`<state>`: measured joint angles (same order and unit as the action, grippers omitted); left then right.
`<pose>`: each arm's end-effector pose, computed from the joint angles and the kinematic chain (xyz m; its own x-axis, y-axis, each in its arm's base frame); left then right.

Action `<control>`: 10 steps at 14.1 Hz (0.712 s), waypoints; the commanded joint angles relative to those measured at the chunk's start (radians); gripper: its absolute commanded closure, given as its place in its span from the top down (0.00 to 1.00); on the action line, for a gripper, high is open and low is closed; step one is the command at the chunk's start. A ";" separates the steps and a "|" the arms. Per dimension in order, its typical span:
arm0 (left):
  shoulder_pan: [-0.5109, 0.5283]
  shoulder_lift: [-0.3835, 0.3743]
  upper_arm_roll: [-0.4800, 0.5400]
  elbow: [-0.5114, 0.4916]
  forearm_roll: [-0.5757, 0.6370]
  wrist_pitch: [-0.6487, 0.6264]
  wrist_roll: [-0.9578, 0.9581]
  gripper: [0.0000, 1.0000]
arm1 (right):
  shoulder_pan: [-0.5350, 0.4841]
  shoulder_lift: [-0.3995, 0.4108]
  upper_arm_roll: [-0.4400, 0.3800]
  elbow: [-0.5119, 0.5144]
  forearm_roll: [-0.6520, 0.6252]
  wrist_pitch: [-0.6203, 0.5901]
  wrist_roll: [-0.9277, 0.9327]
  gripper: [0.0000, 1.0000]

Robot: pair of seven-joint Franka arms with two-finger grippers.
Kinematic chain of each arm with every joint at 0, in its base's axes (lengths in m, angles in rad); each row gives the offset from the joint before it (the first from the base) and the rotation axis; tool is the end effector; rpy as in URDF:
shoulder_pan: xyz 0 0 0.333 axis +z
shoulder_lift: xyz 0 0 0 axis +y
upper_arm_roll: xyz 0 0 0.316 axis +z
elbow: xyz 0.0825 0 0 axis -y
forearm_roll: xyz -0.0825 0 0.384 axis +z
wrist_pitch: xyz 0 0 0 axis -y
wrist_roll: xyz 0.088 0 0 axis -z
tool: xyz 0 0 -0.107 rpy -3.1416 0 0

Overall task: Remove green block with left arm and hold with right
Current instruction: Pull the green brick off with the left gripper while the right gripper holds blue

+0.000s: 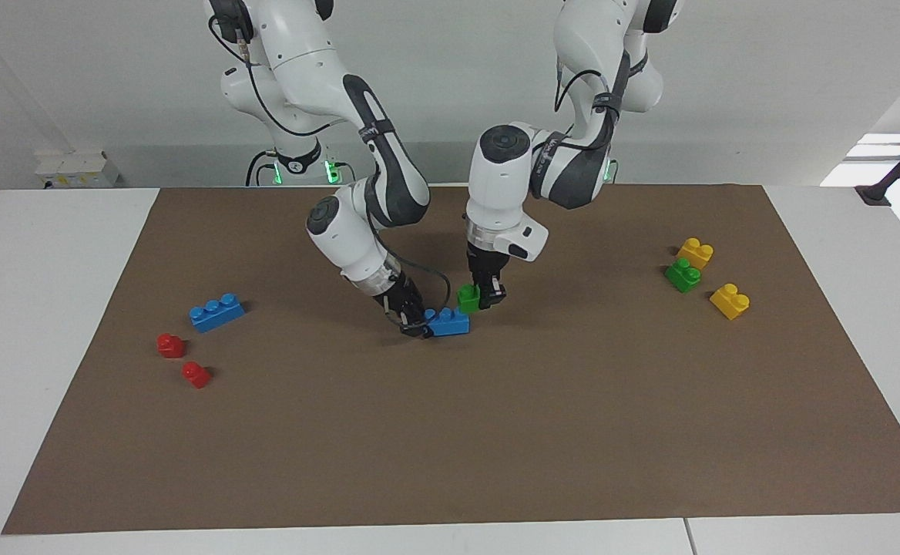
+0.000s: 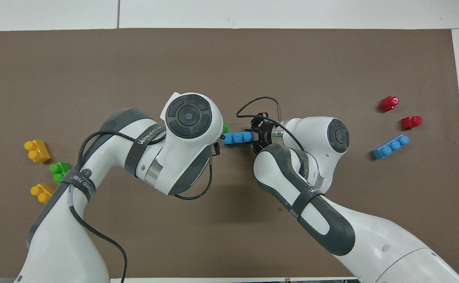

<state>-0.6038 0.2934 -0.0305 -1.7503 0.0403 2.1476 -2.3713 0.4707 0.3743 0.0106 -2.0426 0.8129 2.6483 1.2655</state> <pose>0.5242 -0.3817 0.4130 -0.1445 0.9880 -0.0555 0.9846 0.1491 0.0916 0.5521 0.2661 0.2746 0.1358 -0.8835 -0.4484 -0.9806 -0.0554 -0.1878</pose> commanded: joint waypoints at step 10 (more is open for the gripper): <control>0.283 -0.050 -0.008 -0.103 0.012 -0.017 0.653 0.00 | -0.381 -0.118 -0.011 0.148 -0.072 -0.479 -0.326 0.00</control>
<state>-0.3714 0.2889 -0.0264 -1.8034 0.0422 2.1380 -1.8324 0.1780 0.2601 -0.0145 -1.9133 0.7855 2.2456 1.0032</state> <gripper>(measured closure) 0.656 0.652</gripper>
